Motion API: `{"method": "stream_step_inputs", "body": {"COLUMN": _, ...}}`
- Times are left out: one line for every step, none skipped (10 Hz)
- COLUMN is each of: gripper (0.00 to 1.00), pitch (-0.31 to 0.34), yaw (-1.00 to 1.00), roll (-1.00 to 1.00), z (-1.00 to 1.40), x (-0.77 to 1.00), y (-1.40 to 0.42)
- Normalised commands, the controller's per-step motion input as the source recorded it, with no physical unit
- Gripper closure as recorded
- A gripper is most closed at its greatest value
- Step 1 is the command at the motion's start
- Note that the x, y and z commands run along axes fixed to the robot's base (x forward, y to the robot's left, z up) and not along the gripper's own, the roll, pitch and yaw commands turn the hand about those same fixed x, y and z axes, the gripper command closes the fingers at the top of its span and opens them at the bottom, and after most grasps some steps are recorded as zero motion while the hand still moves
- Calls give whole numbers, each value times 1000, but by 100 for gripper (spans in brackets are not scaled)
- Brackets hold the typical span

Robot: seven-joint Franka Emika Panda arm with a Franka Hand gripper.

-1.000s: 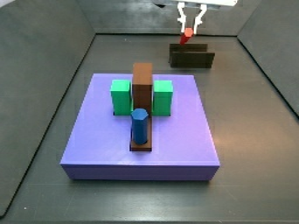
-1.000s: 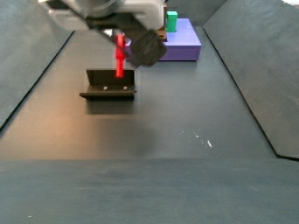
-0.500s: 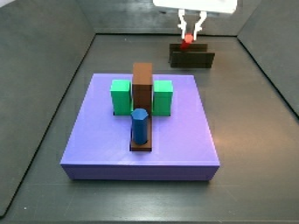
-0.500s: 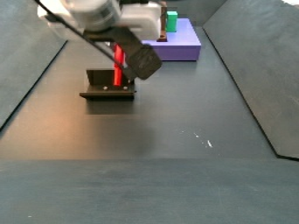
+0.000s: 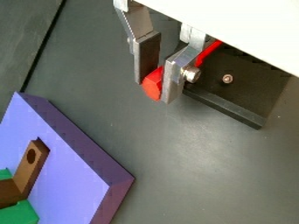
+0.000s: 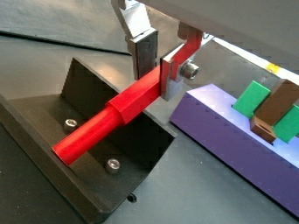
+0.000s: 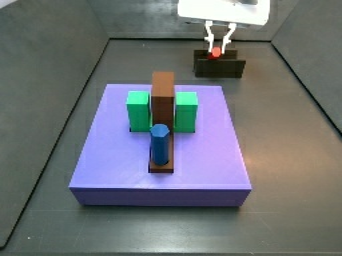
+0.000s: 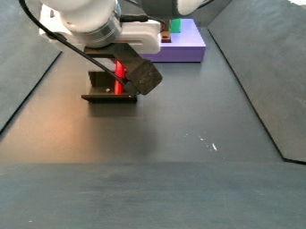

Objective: Pick up the red object. Move up. Place the red object on the fixture. Regrasp the red object. Move to above the board. Insert the red object.
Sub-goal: Place the red object on the fixture.

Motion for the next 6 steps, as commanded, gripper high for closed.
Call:
{"method": "stream_step_inputs", "body": {"gripper": 100, "pitch": 77, "yaw": 97, "roll": -394, "z": -66, "x": 134, "y": 149}}
{"method": "stream_step_inputs", "body": {"gripper": 100, "pitch": 100, "yaw": 103, "roll": -563, "z": -20, "x": 157, "y": 171}}
{"method": "stream_step_inputs", "body": {"gripper": 100, "pitch": 74, "yaw": 89, "roll": -531, "z": -49, "x": 120, "y": 174}}
{"method": "stream_step_inputs", "body": {"gripper": 100, "pitch": 0, "yaw": 89, "roll": 0, "z": 0, "x": 0, "y": 11}}
{"method": "stream_step_inputs", "body": {"gripper": 100, "pitch": 20, "yaw": 0, "roll": 0, "z": -49, "x": 0, "y": -69}}
{"method": "stream_step_inputs", "body": {"gripper": 100, "pitch": 74, "yaw": -189, "roll": -63, "z": -94, "x": 163, "y": -286}}
